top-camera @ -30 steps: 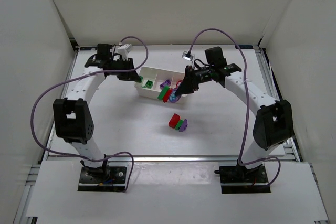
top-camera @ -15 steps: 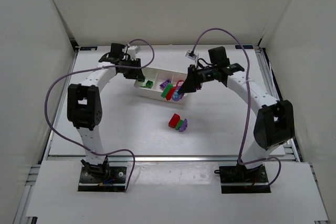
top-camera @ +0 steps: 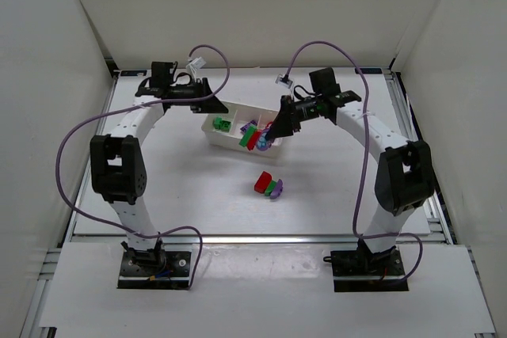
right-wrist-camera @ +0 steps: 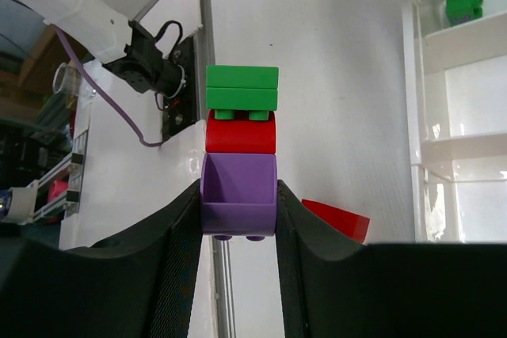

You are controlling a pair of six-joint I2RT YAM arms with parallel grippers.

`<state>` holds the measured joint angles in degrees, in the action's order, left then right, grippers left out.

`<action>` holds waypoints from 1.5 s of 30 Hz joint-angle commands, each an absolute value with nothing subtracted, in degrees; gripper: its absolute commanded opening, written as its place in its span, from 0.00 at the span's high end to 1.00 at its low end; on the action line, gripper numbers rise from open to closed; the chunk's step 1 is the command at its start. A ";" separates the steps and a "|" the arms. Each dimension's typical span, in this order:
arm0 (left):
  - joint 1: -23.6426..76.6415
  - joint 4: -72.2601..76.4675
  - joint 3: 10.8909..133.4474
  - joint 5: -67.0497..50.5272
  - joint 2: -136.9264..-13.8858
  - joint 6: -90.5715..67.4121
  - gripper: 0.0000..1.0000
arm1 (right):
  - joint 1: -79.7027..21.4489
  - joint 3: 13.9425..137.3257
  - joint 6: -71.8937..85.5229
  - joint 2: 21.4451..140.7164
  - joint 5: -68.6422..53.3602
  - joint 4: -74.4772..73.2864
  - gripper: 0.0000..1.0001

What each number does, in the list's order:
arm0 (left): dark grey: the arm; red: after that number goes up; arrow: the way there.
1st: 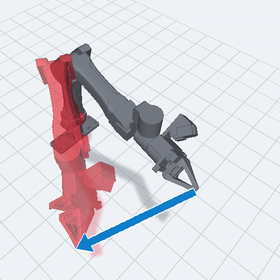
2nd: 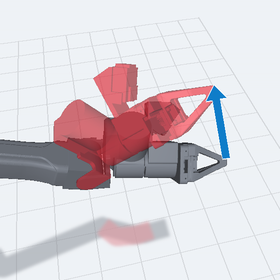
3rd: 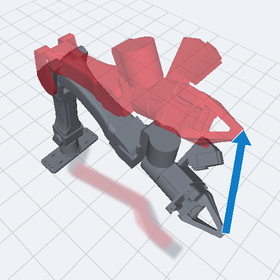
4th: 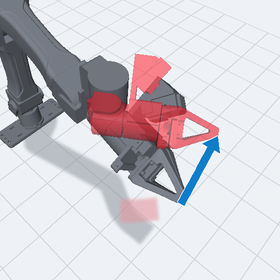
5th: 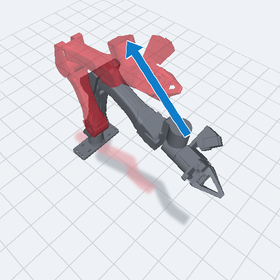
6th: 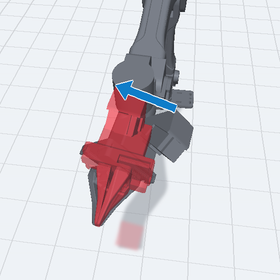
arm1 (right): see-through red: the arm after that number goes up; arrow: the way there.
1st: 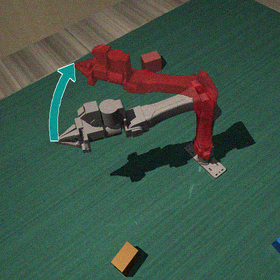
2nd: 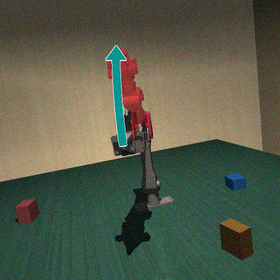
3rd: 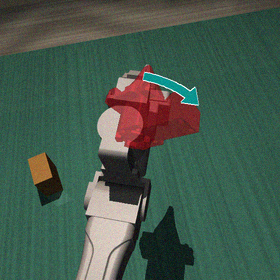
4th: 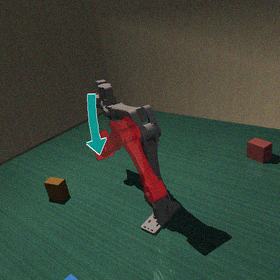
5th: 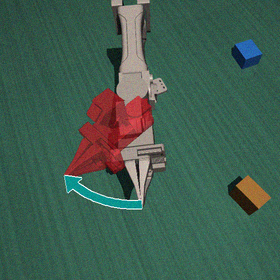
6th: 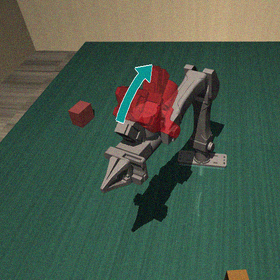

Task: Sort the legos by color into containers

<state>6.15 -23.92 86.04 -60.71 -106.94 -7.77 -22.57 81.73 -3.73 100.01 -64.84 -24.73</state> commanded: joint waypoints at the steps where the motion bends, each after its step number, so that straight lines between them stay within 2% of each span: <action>1: 5.62 -21.71 84.03 -80.49 -101.00 -10.81 0.39 | -23.11 85.87 -4.22 101.33 -70.75 -23.38 1.00; 7: 6.33 -23.46 80.86 -87.27 -99.58 -9.68 0.37 | -24.43 88.33 -2.29 103.27 -73.30 -21.54 1.00; 11: 7.47 -28.21 80.77 -86.75 -98.44 -4.84 0.36 | -25.05 89.91 -0.79 104.41 -74.27 -20.65 1.00; 38: 9.23 -30.15 80.16 -88.16 -97.91 -2.02 0.33 | -25.58 91.58 7.47 108.37 -73.39 -12.75 1.00; 45: 9.58 -30.15 80.16 -88.24 -98.09 -1.67 0.36 | -25.75 91.67 8.00 108.72 -72.95 -12.22 1.00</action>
<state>9.21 -30.02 80.23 -83.46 -102.06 -3.05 -25.43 88.86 7.33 108.44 -72.10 -14.61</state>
